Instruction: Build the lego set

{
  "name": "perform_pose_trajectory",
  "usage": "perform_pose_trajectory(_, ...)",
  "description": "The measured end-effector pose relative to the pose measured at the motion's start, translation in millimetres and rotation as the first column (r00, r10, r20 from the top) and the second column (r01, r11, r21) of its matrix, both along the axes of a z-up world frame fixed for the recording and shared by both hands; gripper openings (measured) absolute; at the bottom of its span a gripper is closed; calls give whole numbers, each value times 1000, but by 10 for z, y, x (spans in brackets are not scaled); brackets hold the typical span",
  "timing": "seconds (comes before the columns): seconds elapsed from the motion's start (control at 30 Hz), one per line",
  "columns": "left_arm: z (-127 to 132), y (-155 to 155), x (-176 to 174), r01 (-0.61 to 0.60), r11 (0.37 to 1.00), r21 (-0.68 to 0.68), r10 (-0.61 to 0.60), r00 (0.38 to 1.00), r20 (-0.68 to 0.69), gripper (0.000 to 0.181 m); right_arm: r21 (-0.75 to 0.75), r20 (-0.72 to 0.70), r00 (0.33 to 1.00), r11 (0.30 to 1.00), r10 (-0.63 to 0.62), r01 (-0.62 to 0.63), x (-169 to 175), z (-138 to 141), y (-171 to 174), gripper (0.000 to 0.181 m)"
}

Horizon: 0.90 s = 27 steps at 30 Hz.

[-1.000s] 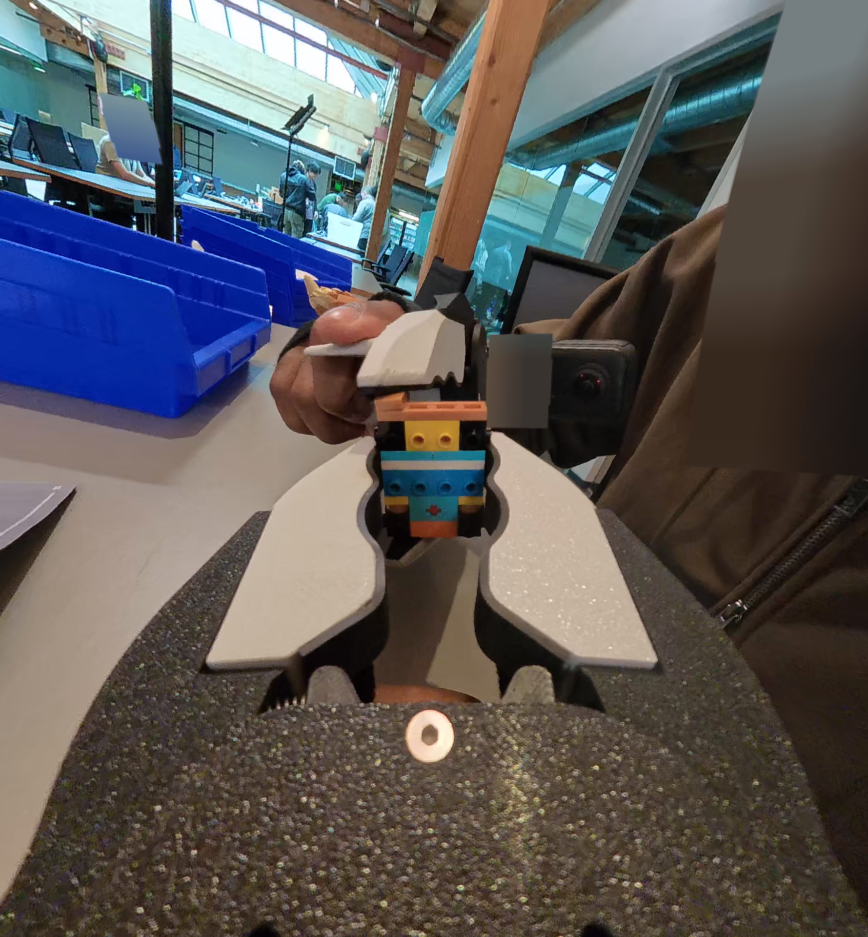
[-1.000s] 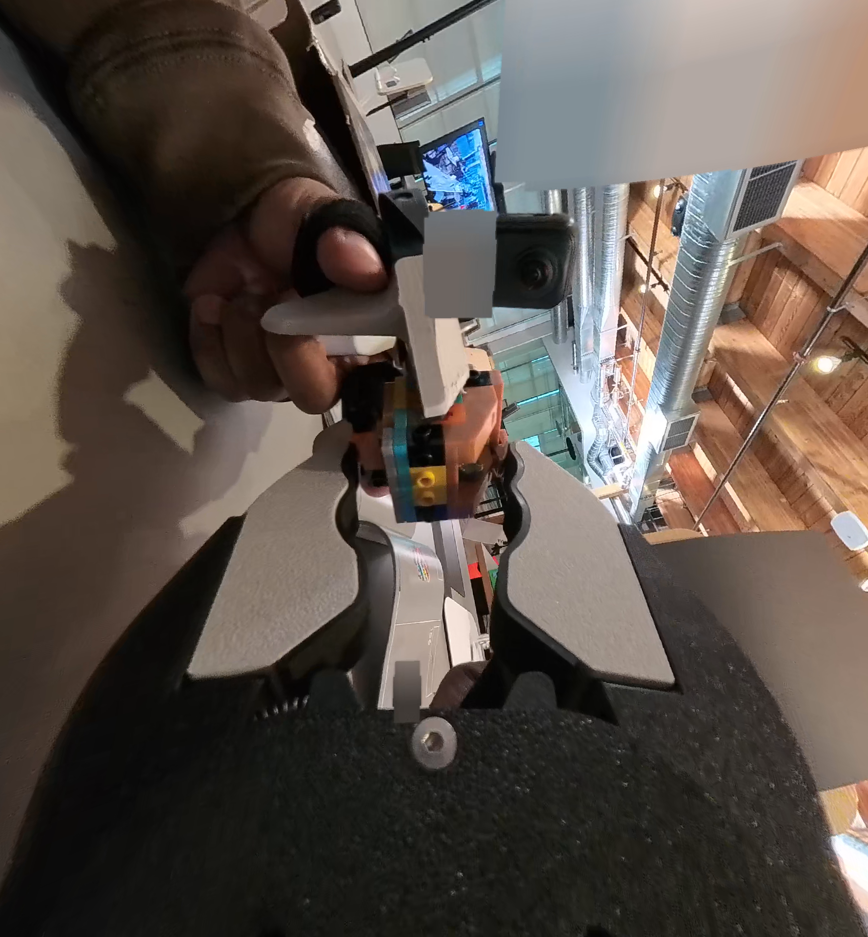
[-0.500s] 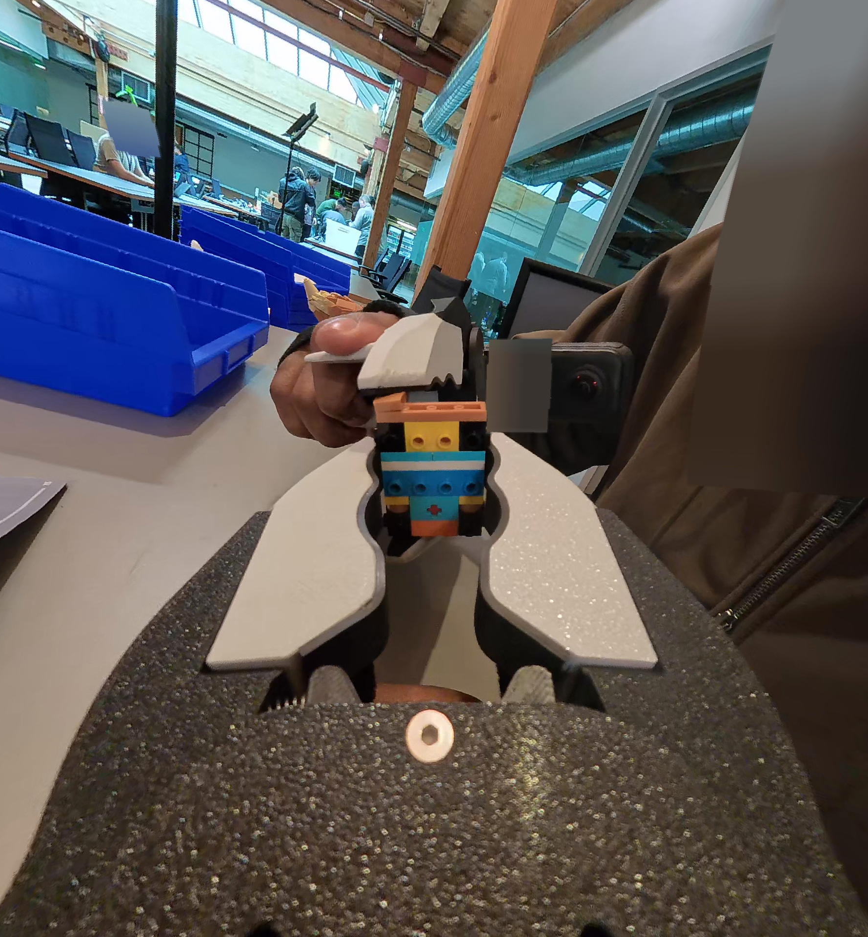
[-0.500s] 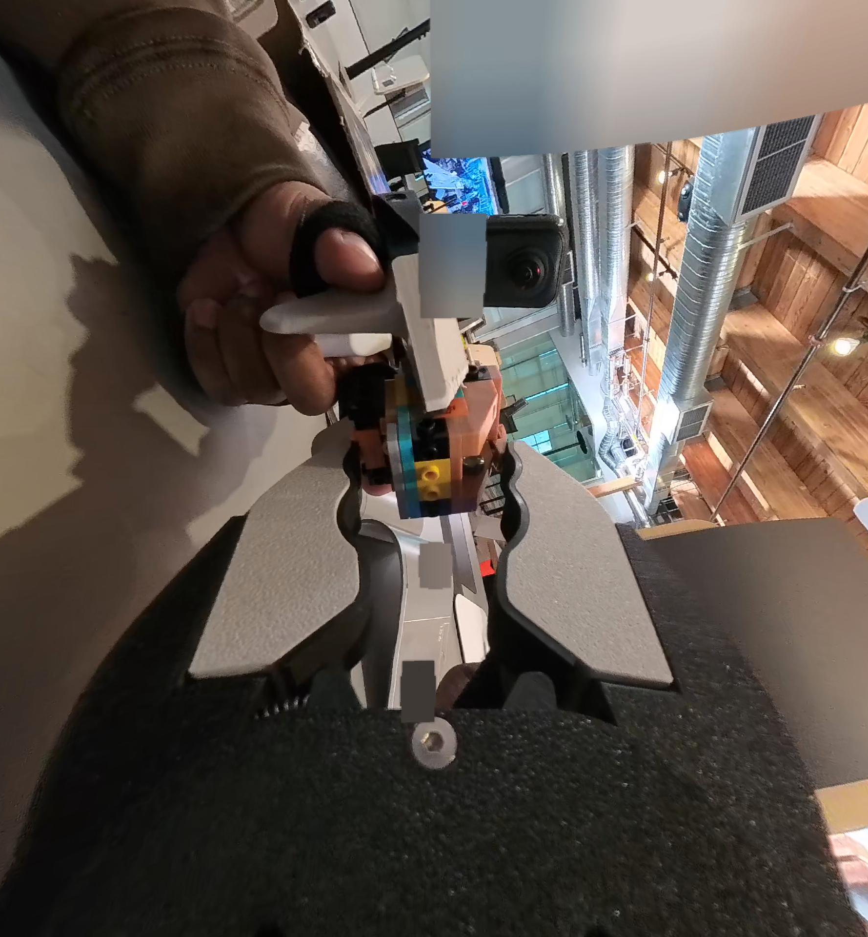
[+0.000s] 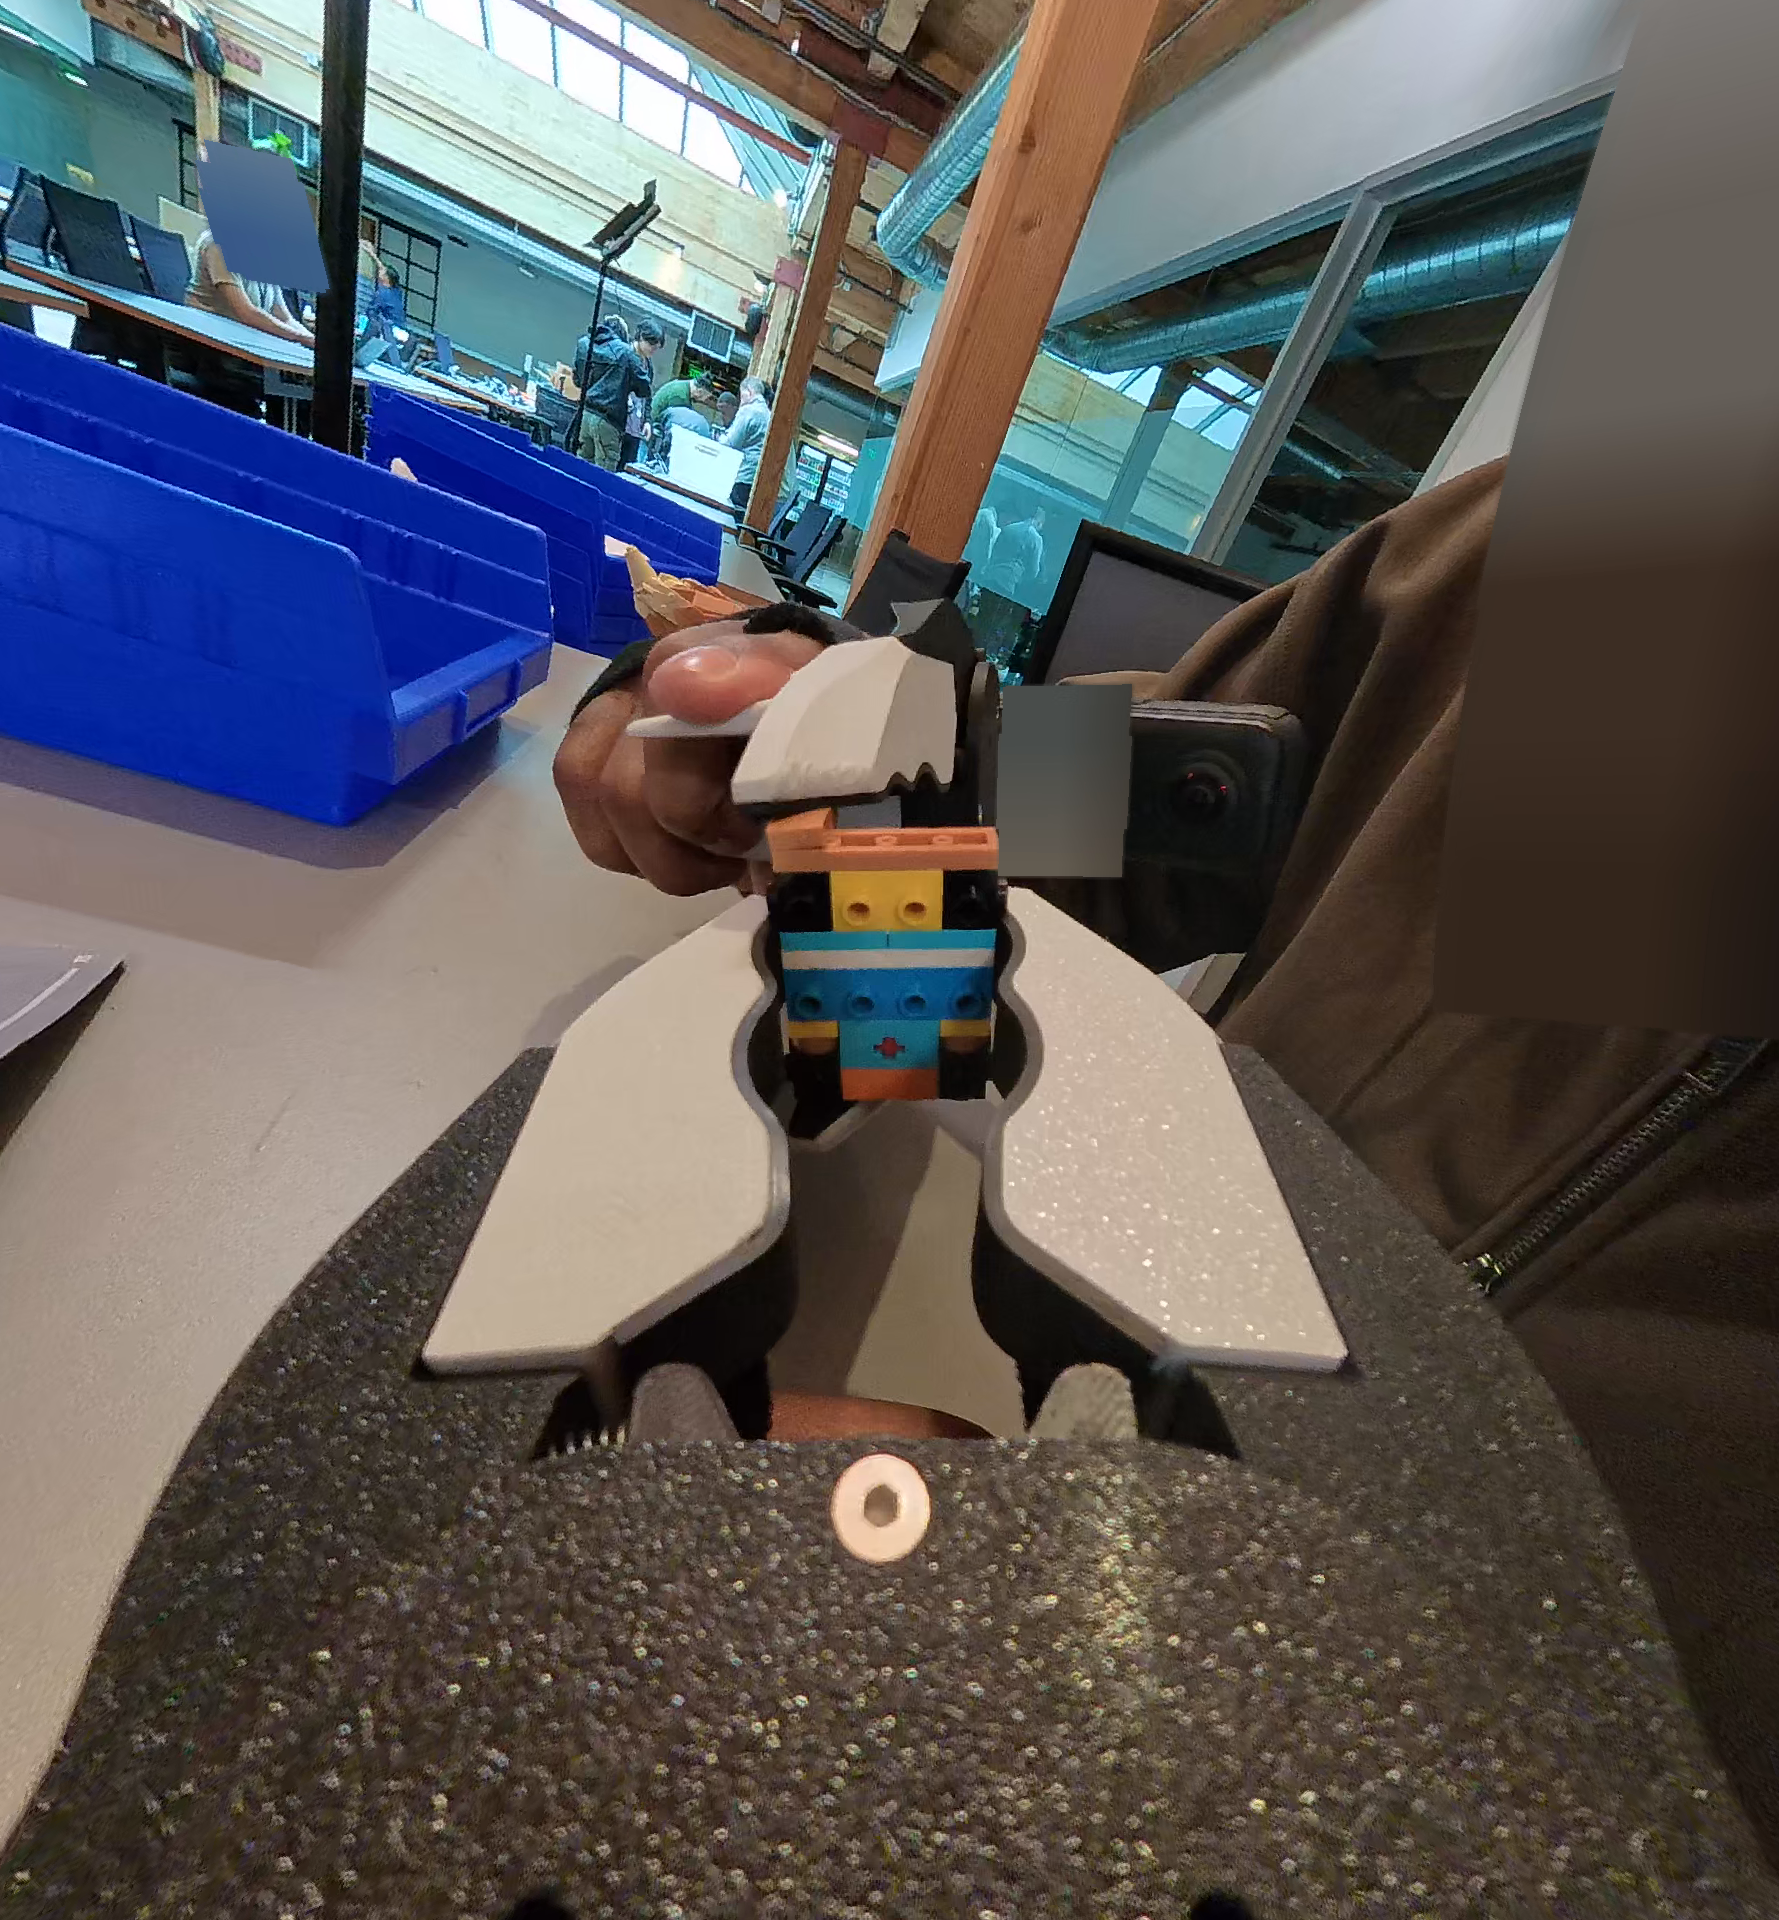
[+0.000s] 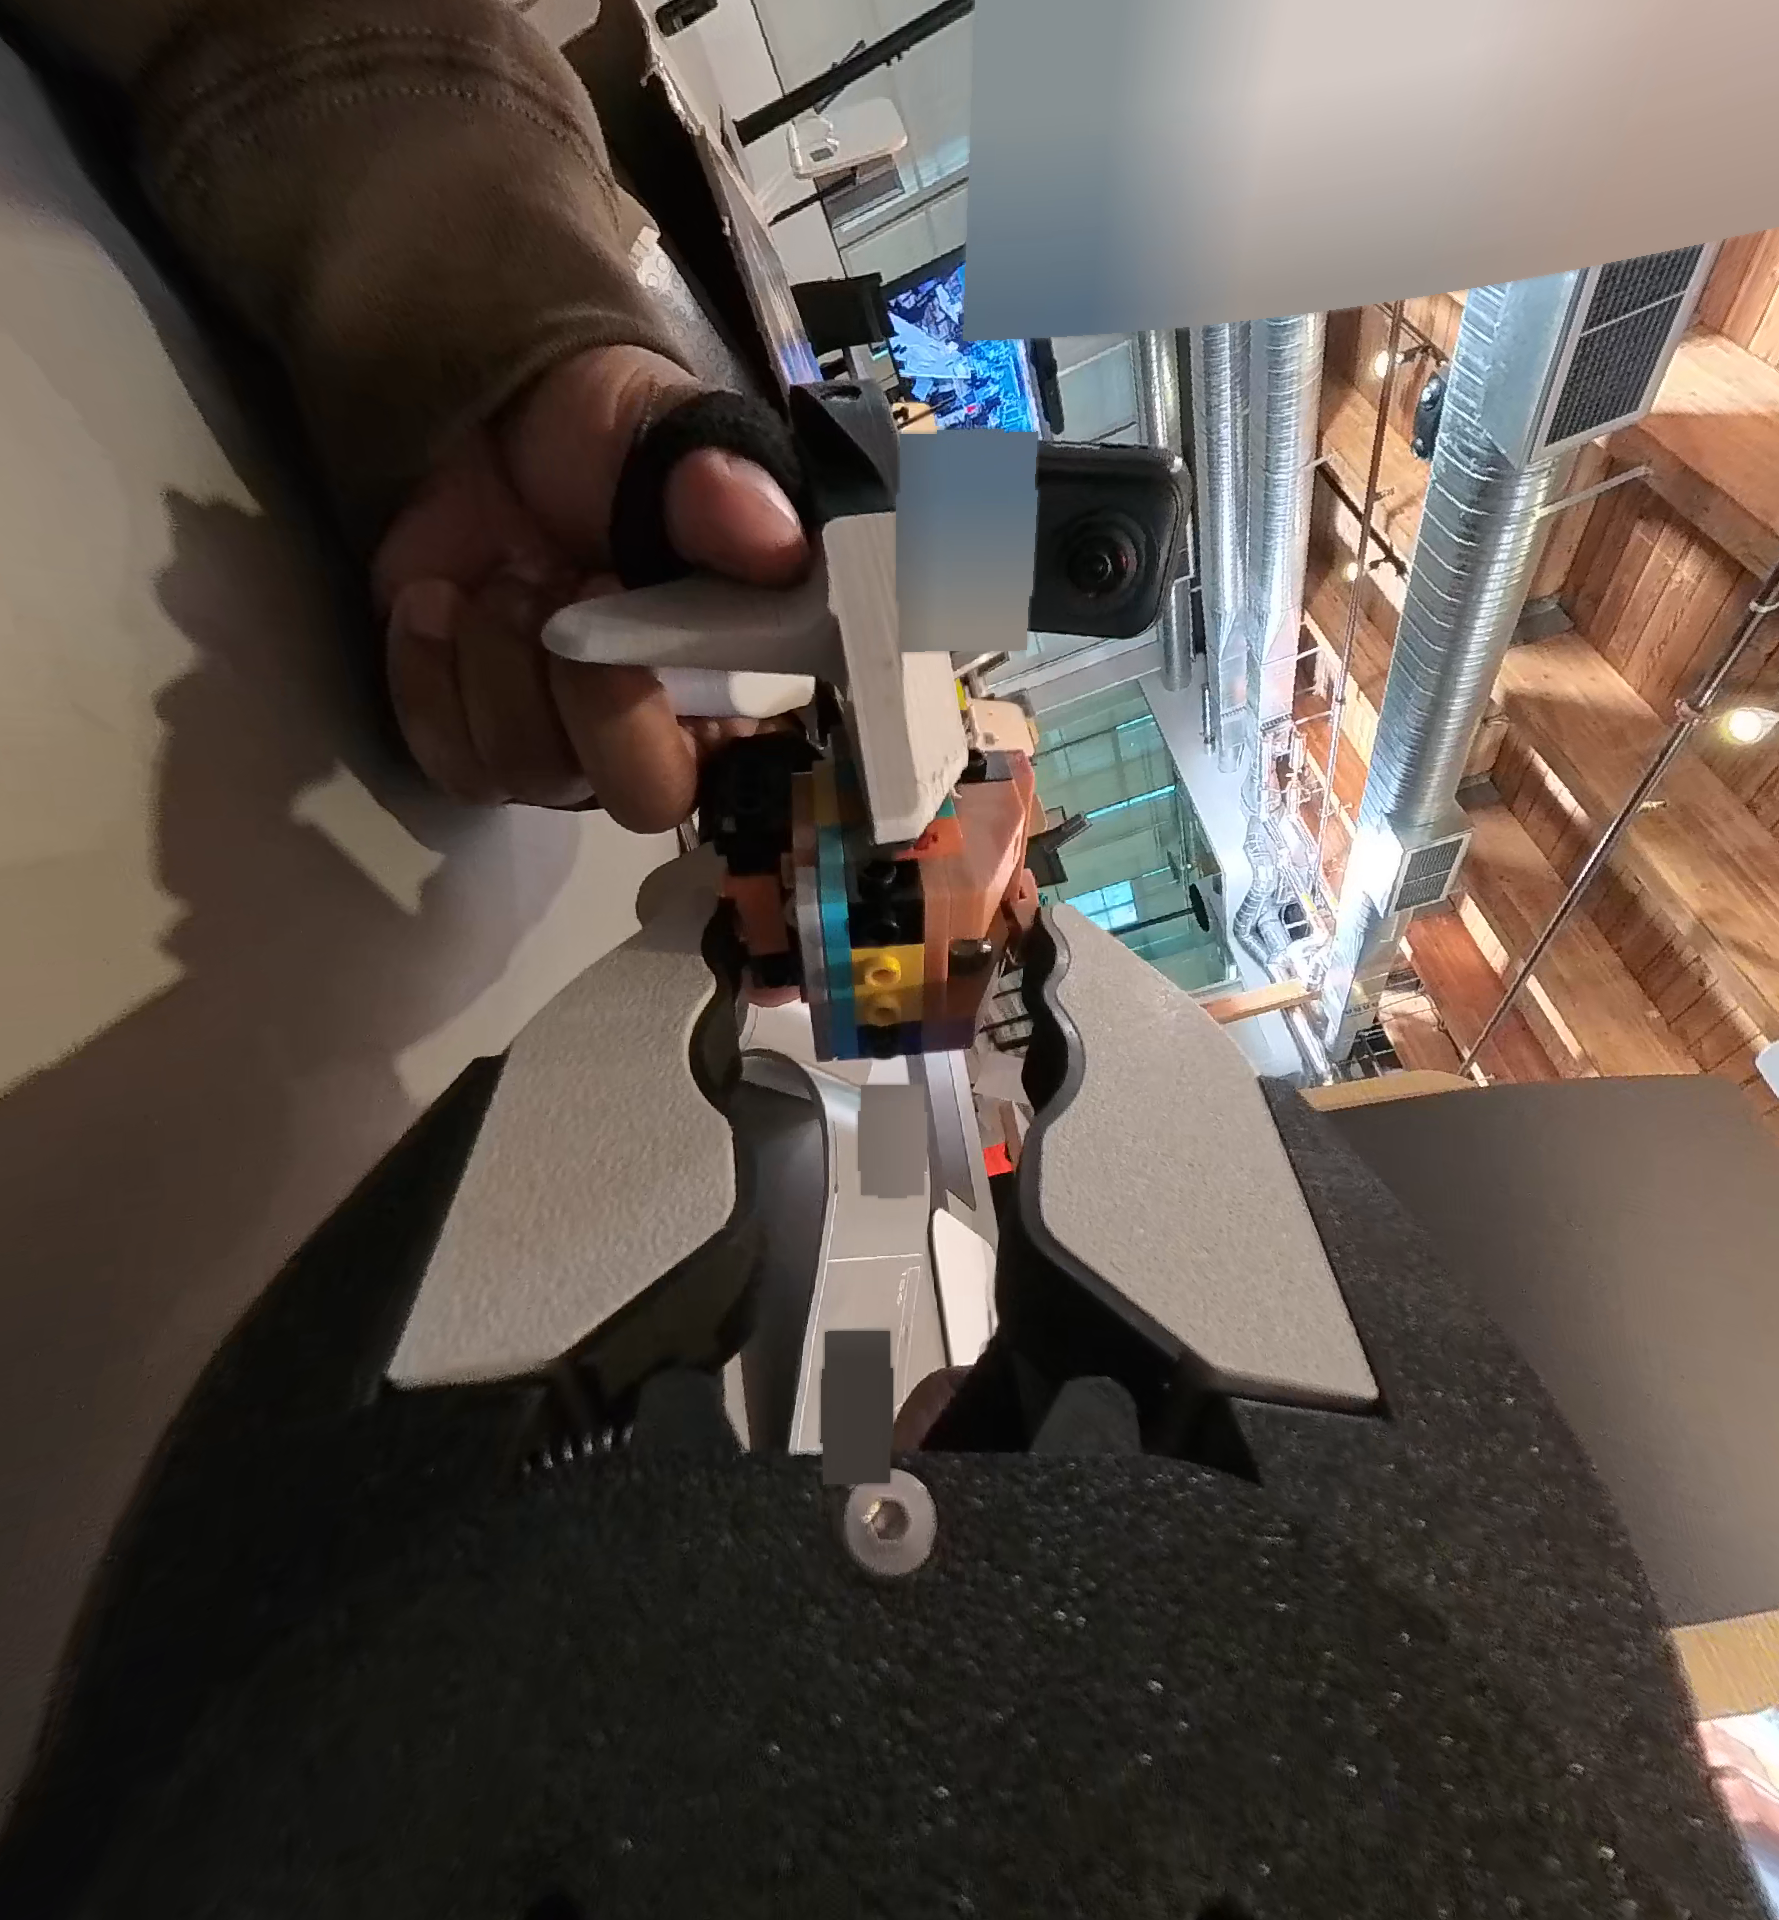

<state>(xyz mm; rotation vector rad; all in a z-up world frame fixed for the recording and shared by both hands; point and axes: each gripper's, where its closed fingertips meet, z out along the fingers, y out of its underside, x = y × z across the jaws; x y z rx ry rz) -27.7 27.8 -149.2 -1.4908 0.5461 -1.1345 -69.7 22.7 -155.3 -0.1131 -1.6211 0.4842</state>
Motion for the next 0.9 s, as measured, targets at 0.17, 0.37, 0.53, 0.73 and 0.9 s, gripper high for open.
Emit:
perform_pose_trajectory(0.17, -4, 10, -9, -1, 1000, -10, 1, 1000, 6, 37, 5, 14, 1000, 1000, -20, 20, -12, -10, 15, 53)
perform_pose_trajectory(0.37, 28, 30, -25, -5, 1000, -30, 7, 999, 50, 37, -38, 15, 999, 998, -40, 41, -25, 12, 32, 53)
perform_pose_trajectory(0.53, 15, 72, -73, -42, 998, -48, 44, 998, 43, 39, -29, 11, 995, 995, -100, 100, -57, 20, 81, 53)
perform_pose_trajectory(0.73, 18, 50, -37, -33, 999, -33, 34, 999, 20, 37, -37, 21, 994, 994, -104, 104, -40, 19, 53, 53)
perform_pose_trajectory(0.9, 72, 50, -56, -23, 999, -48, 27, 996, 89, 37, -45, 4, 995, 994, -101, 101, -29, 61, 46, 52)
